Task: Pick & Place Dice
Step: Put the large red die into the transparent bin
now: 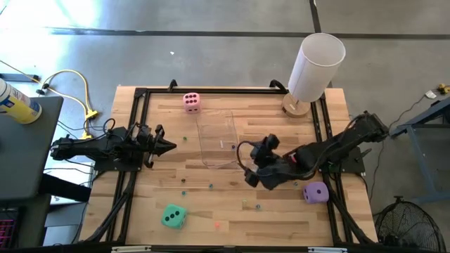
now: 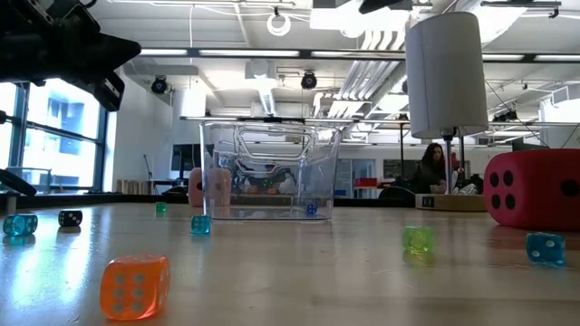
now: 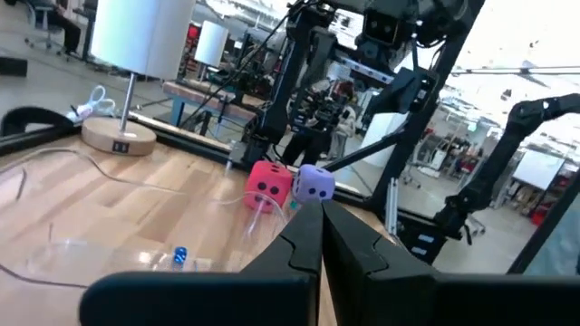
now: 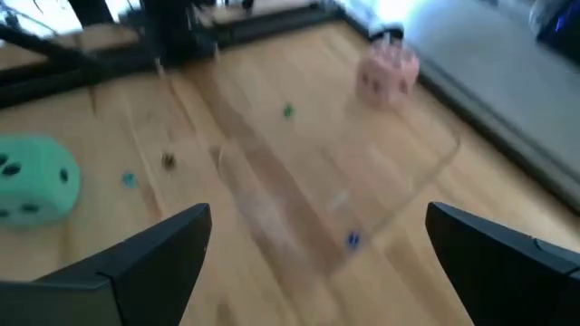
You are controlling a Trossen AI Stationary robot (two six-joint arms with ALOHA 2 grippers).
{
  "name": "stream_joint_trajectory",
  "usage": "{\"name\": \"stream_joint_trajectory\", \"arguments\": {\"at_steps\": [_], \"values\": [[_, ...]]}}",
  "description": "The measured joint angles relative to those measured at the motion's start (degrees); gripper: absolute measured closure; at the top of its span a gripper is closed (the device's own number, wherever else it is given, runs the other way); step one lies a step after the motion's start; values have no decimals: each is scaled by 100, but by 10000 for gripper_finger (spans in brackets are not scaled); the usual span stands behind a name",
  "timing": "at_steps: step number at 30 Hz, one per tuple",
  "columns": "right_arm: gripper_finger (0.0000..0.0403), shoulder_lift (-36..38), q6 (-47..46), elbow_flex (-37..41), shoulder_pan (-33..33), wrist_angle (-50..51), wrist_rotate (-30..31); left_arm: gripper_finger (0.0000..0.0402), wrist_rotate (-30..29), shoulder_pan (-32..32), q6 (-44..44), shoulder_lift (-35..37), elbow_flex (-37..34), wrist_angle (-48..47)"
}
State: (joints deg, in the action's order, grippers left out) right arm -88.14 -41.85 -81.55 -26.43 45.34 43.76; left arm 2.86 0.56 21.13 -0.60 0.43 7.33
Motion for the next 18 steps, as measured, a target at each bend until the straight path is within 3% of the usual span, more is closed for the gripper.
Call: {"name": "stream_joint_trajectory", "arguments": {"at_steps": [5,10,18], "values": [[3,101,-2021,-69,-255,1538,-1003,401,-12,0,-606,0,0,0],[3,70,-3670,-66,-331,3239,-2119,401,-9,0,-628,0,0,-2],[3,50,-4519,97,-246,3740,-2539,401,5,0,-609,0,0,-155]]}}
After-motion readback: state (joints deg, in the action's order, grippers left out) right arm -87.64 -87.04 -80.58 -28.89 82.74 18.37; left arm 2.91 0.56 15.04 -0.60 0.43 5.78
